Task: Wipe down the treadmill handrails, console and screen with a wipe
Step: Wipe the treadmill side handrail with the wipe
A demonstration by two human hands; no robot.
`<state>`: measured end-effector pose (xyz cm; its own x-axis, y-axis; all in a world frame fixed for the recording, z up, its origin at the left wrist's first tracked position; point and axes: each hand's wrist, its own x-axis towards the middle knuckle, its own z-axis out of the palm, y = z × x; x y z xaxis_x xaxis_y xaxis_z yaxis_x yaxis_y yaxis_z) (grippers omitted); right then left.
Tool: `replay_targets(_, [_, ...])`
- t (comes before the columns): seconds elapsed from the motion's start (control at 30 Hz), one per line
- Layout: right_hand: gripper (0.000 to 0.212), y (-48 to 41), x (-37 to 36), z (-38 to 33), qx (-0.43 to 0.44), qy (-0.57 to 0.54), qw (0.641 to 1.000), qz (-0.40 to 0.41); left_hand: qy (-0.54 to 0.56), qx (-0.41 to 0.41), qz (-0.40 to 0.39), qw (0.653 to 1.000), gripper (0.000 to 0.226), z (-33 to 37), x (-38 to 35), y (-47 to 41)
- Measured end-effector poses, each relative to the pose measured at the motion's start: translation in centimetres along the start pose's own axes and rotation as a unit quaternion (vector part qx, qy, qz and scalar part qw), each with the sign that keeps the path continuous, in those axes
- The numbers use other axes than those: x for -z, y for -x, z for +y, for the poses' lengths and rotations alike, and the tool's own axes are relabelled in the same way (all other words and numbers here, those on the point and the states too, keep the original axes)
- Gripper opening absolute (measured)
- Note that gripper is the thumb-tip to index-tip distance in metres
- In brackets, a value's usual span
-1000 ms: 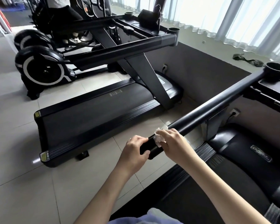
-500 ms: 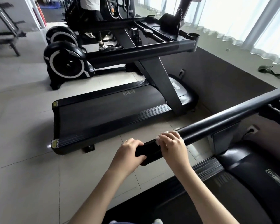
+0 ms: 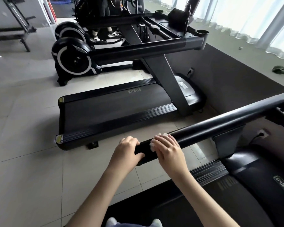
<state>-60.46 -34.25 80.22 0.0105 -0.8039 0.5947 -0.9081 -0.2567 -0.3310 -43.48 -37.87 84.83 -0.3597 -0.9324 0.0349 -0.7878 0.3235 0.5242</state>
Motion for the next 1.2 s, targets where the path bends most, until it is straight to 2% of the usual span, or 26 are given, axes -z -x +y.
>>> replay_targets(0.13, [0.028,-0.5,0.2,0.9,-0.068,0.029,0.996,0.053,-0.003,-0.007,-0.008,1.000,0.034,0.1,0.1,0.0])
replay_targets(0.27, [0.026,0.4,-0.5,-1.1,0.010,-0.015,1.000,0.015,-0.010,-0.010,-0.019,1.000,0.040,0.3,0.2,0.0])
replay_targets(0.33, [0.027,0.4,-0.1,0.5,0.025,0.011,1.000,0.008,-0.007,-0.008,-0.026,1.000,0.040,0.3,0.3,-0.2])
replay_targets(0.43, [0.029,-0.4,0.0,2.0,-0.056,0.043,0.996,0.045,-0.009,-0.012,-0.030,0.999,0.041,0.2,0.3,-0.2])
replay_targets(0.5, [0.029,-0.4,-0.6,0.8,-0.077,0.026,0.995,0.057,-0.010,-0.013,-0.032,0.999,0.041,0.3,0.2,-0.2])
replay_targets(0.6, [0.022,0.9,-1.3,-0.4,-0.004,-0.006,1.000,0.028,-0.015,-0.021,-0.038,0.999,0.039,0.4,0.0,-0.4])
replay_targets(0.67, [0.018,1.0,-0.8,1.3,0.013,0.002,0.999,0.031,-0.030,-0.025,-0.044,0.998,0.039,0.5,0.0,-0.4])
replay_targets(0.83, [0.028,-0.1,-0.6,1.3,-0.105,0.033,0.990,0.092,-0.084,-0.042,-0.043,0.995,0.049,0.9,-0.2,-0.1])
replay_targets(0.9, [0.025,0.5,-1.2,-0.1,-0.069,0.017,0.995,0.070,-0.106,-0.052,-0.036,0.992,0.050,1.1,-0.3,-0.1])
replay_targets(1.0, [0.022,0.9,-0.4,1.5,-0.011,0.026,0.998,0.056,-0.102,-0.055,-0.034,0.993,0.047,1.2,-0.4,-0.3])
replay_targets(1.13, [0.024,-1.0,0.7,2.3,-0.130,0.072,0.984,0.102,-0.097,-0.057,-0.041,0.993,0.049,1.2,-0.6,-0.3])
replay_targets(1.2, [0.014,-1.5,0.1,0.6,-0.126,0.059,0.985,0.099,-0.109,-0.056,-0.039,0.992,0.047,1.5,-0.7,-0.3])
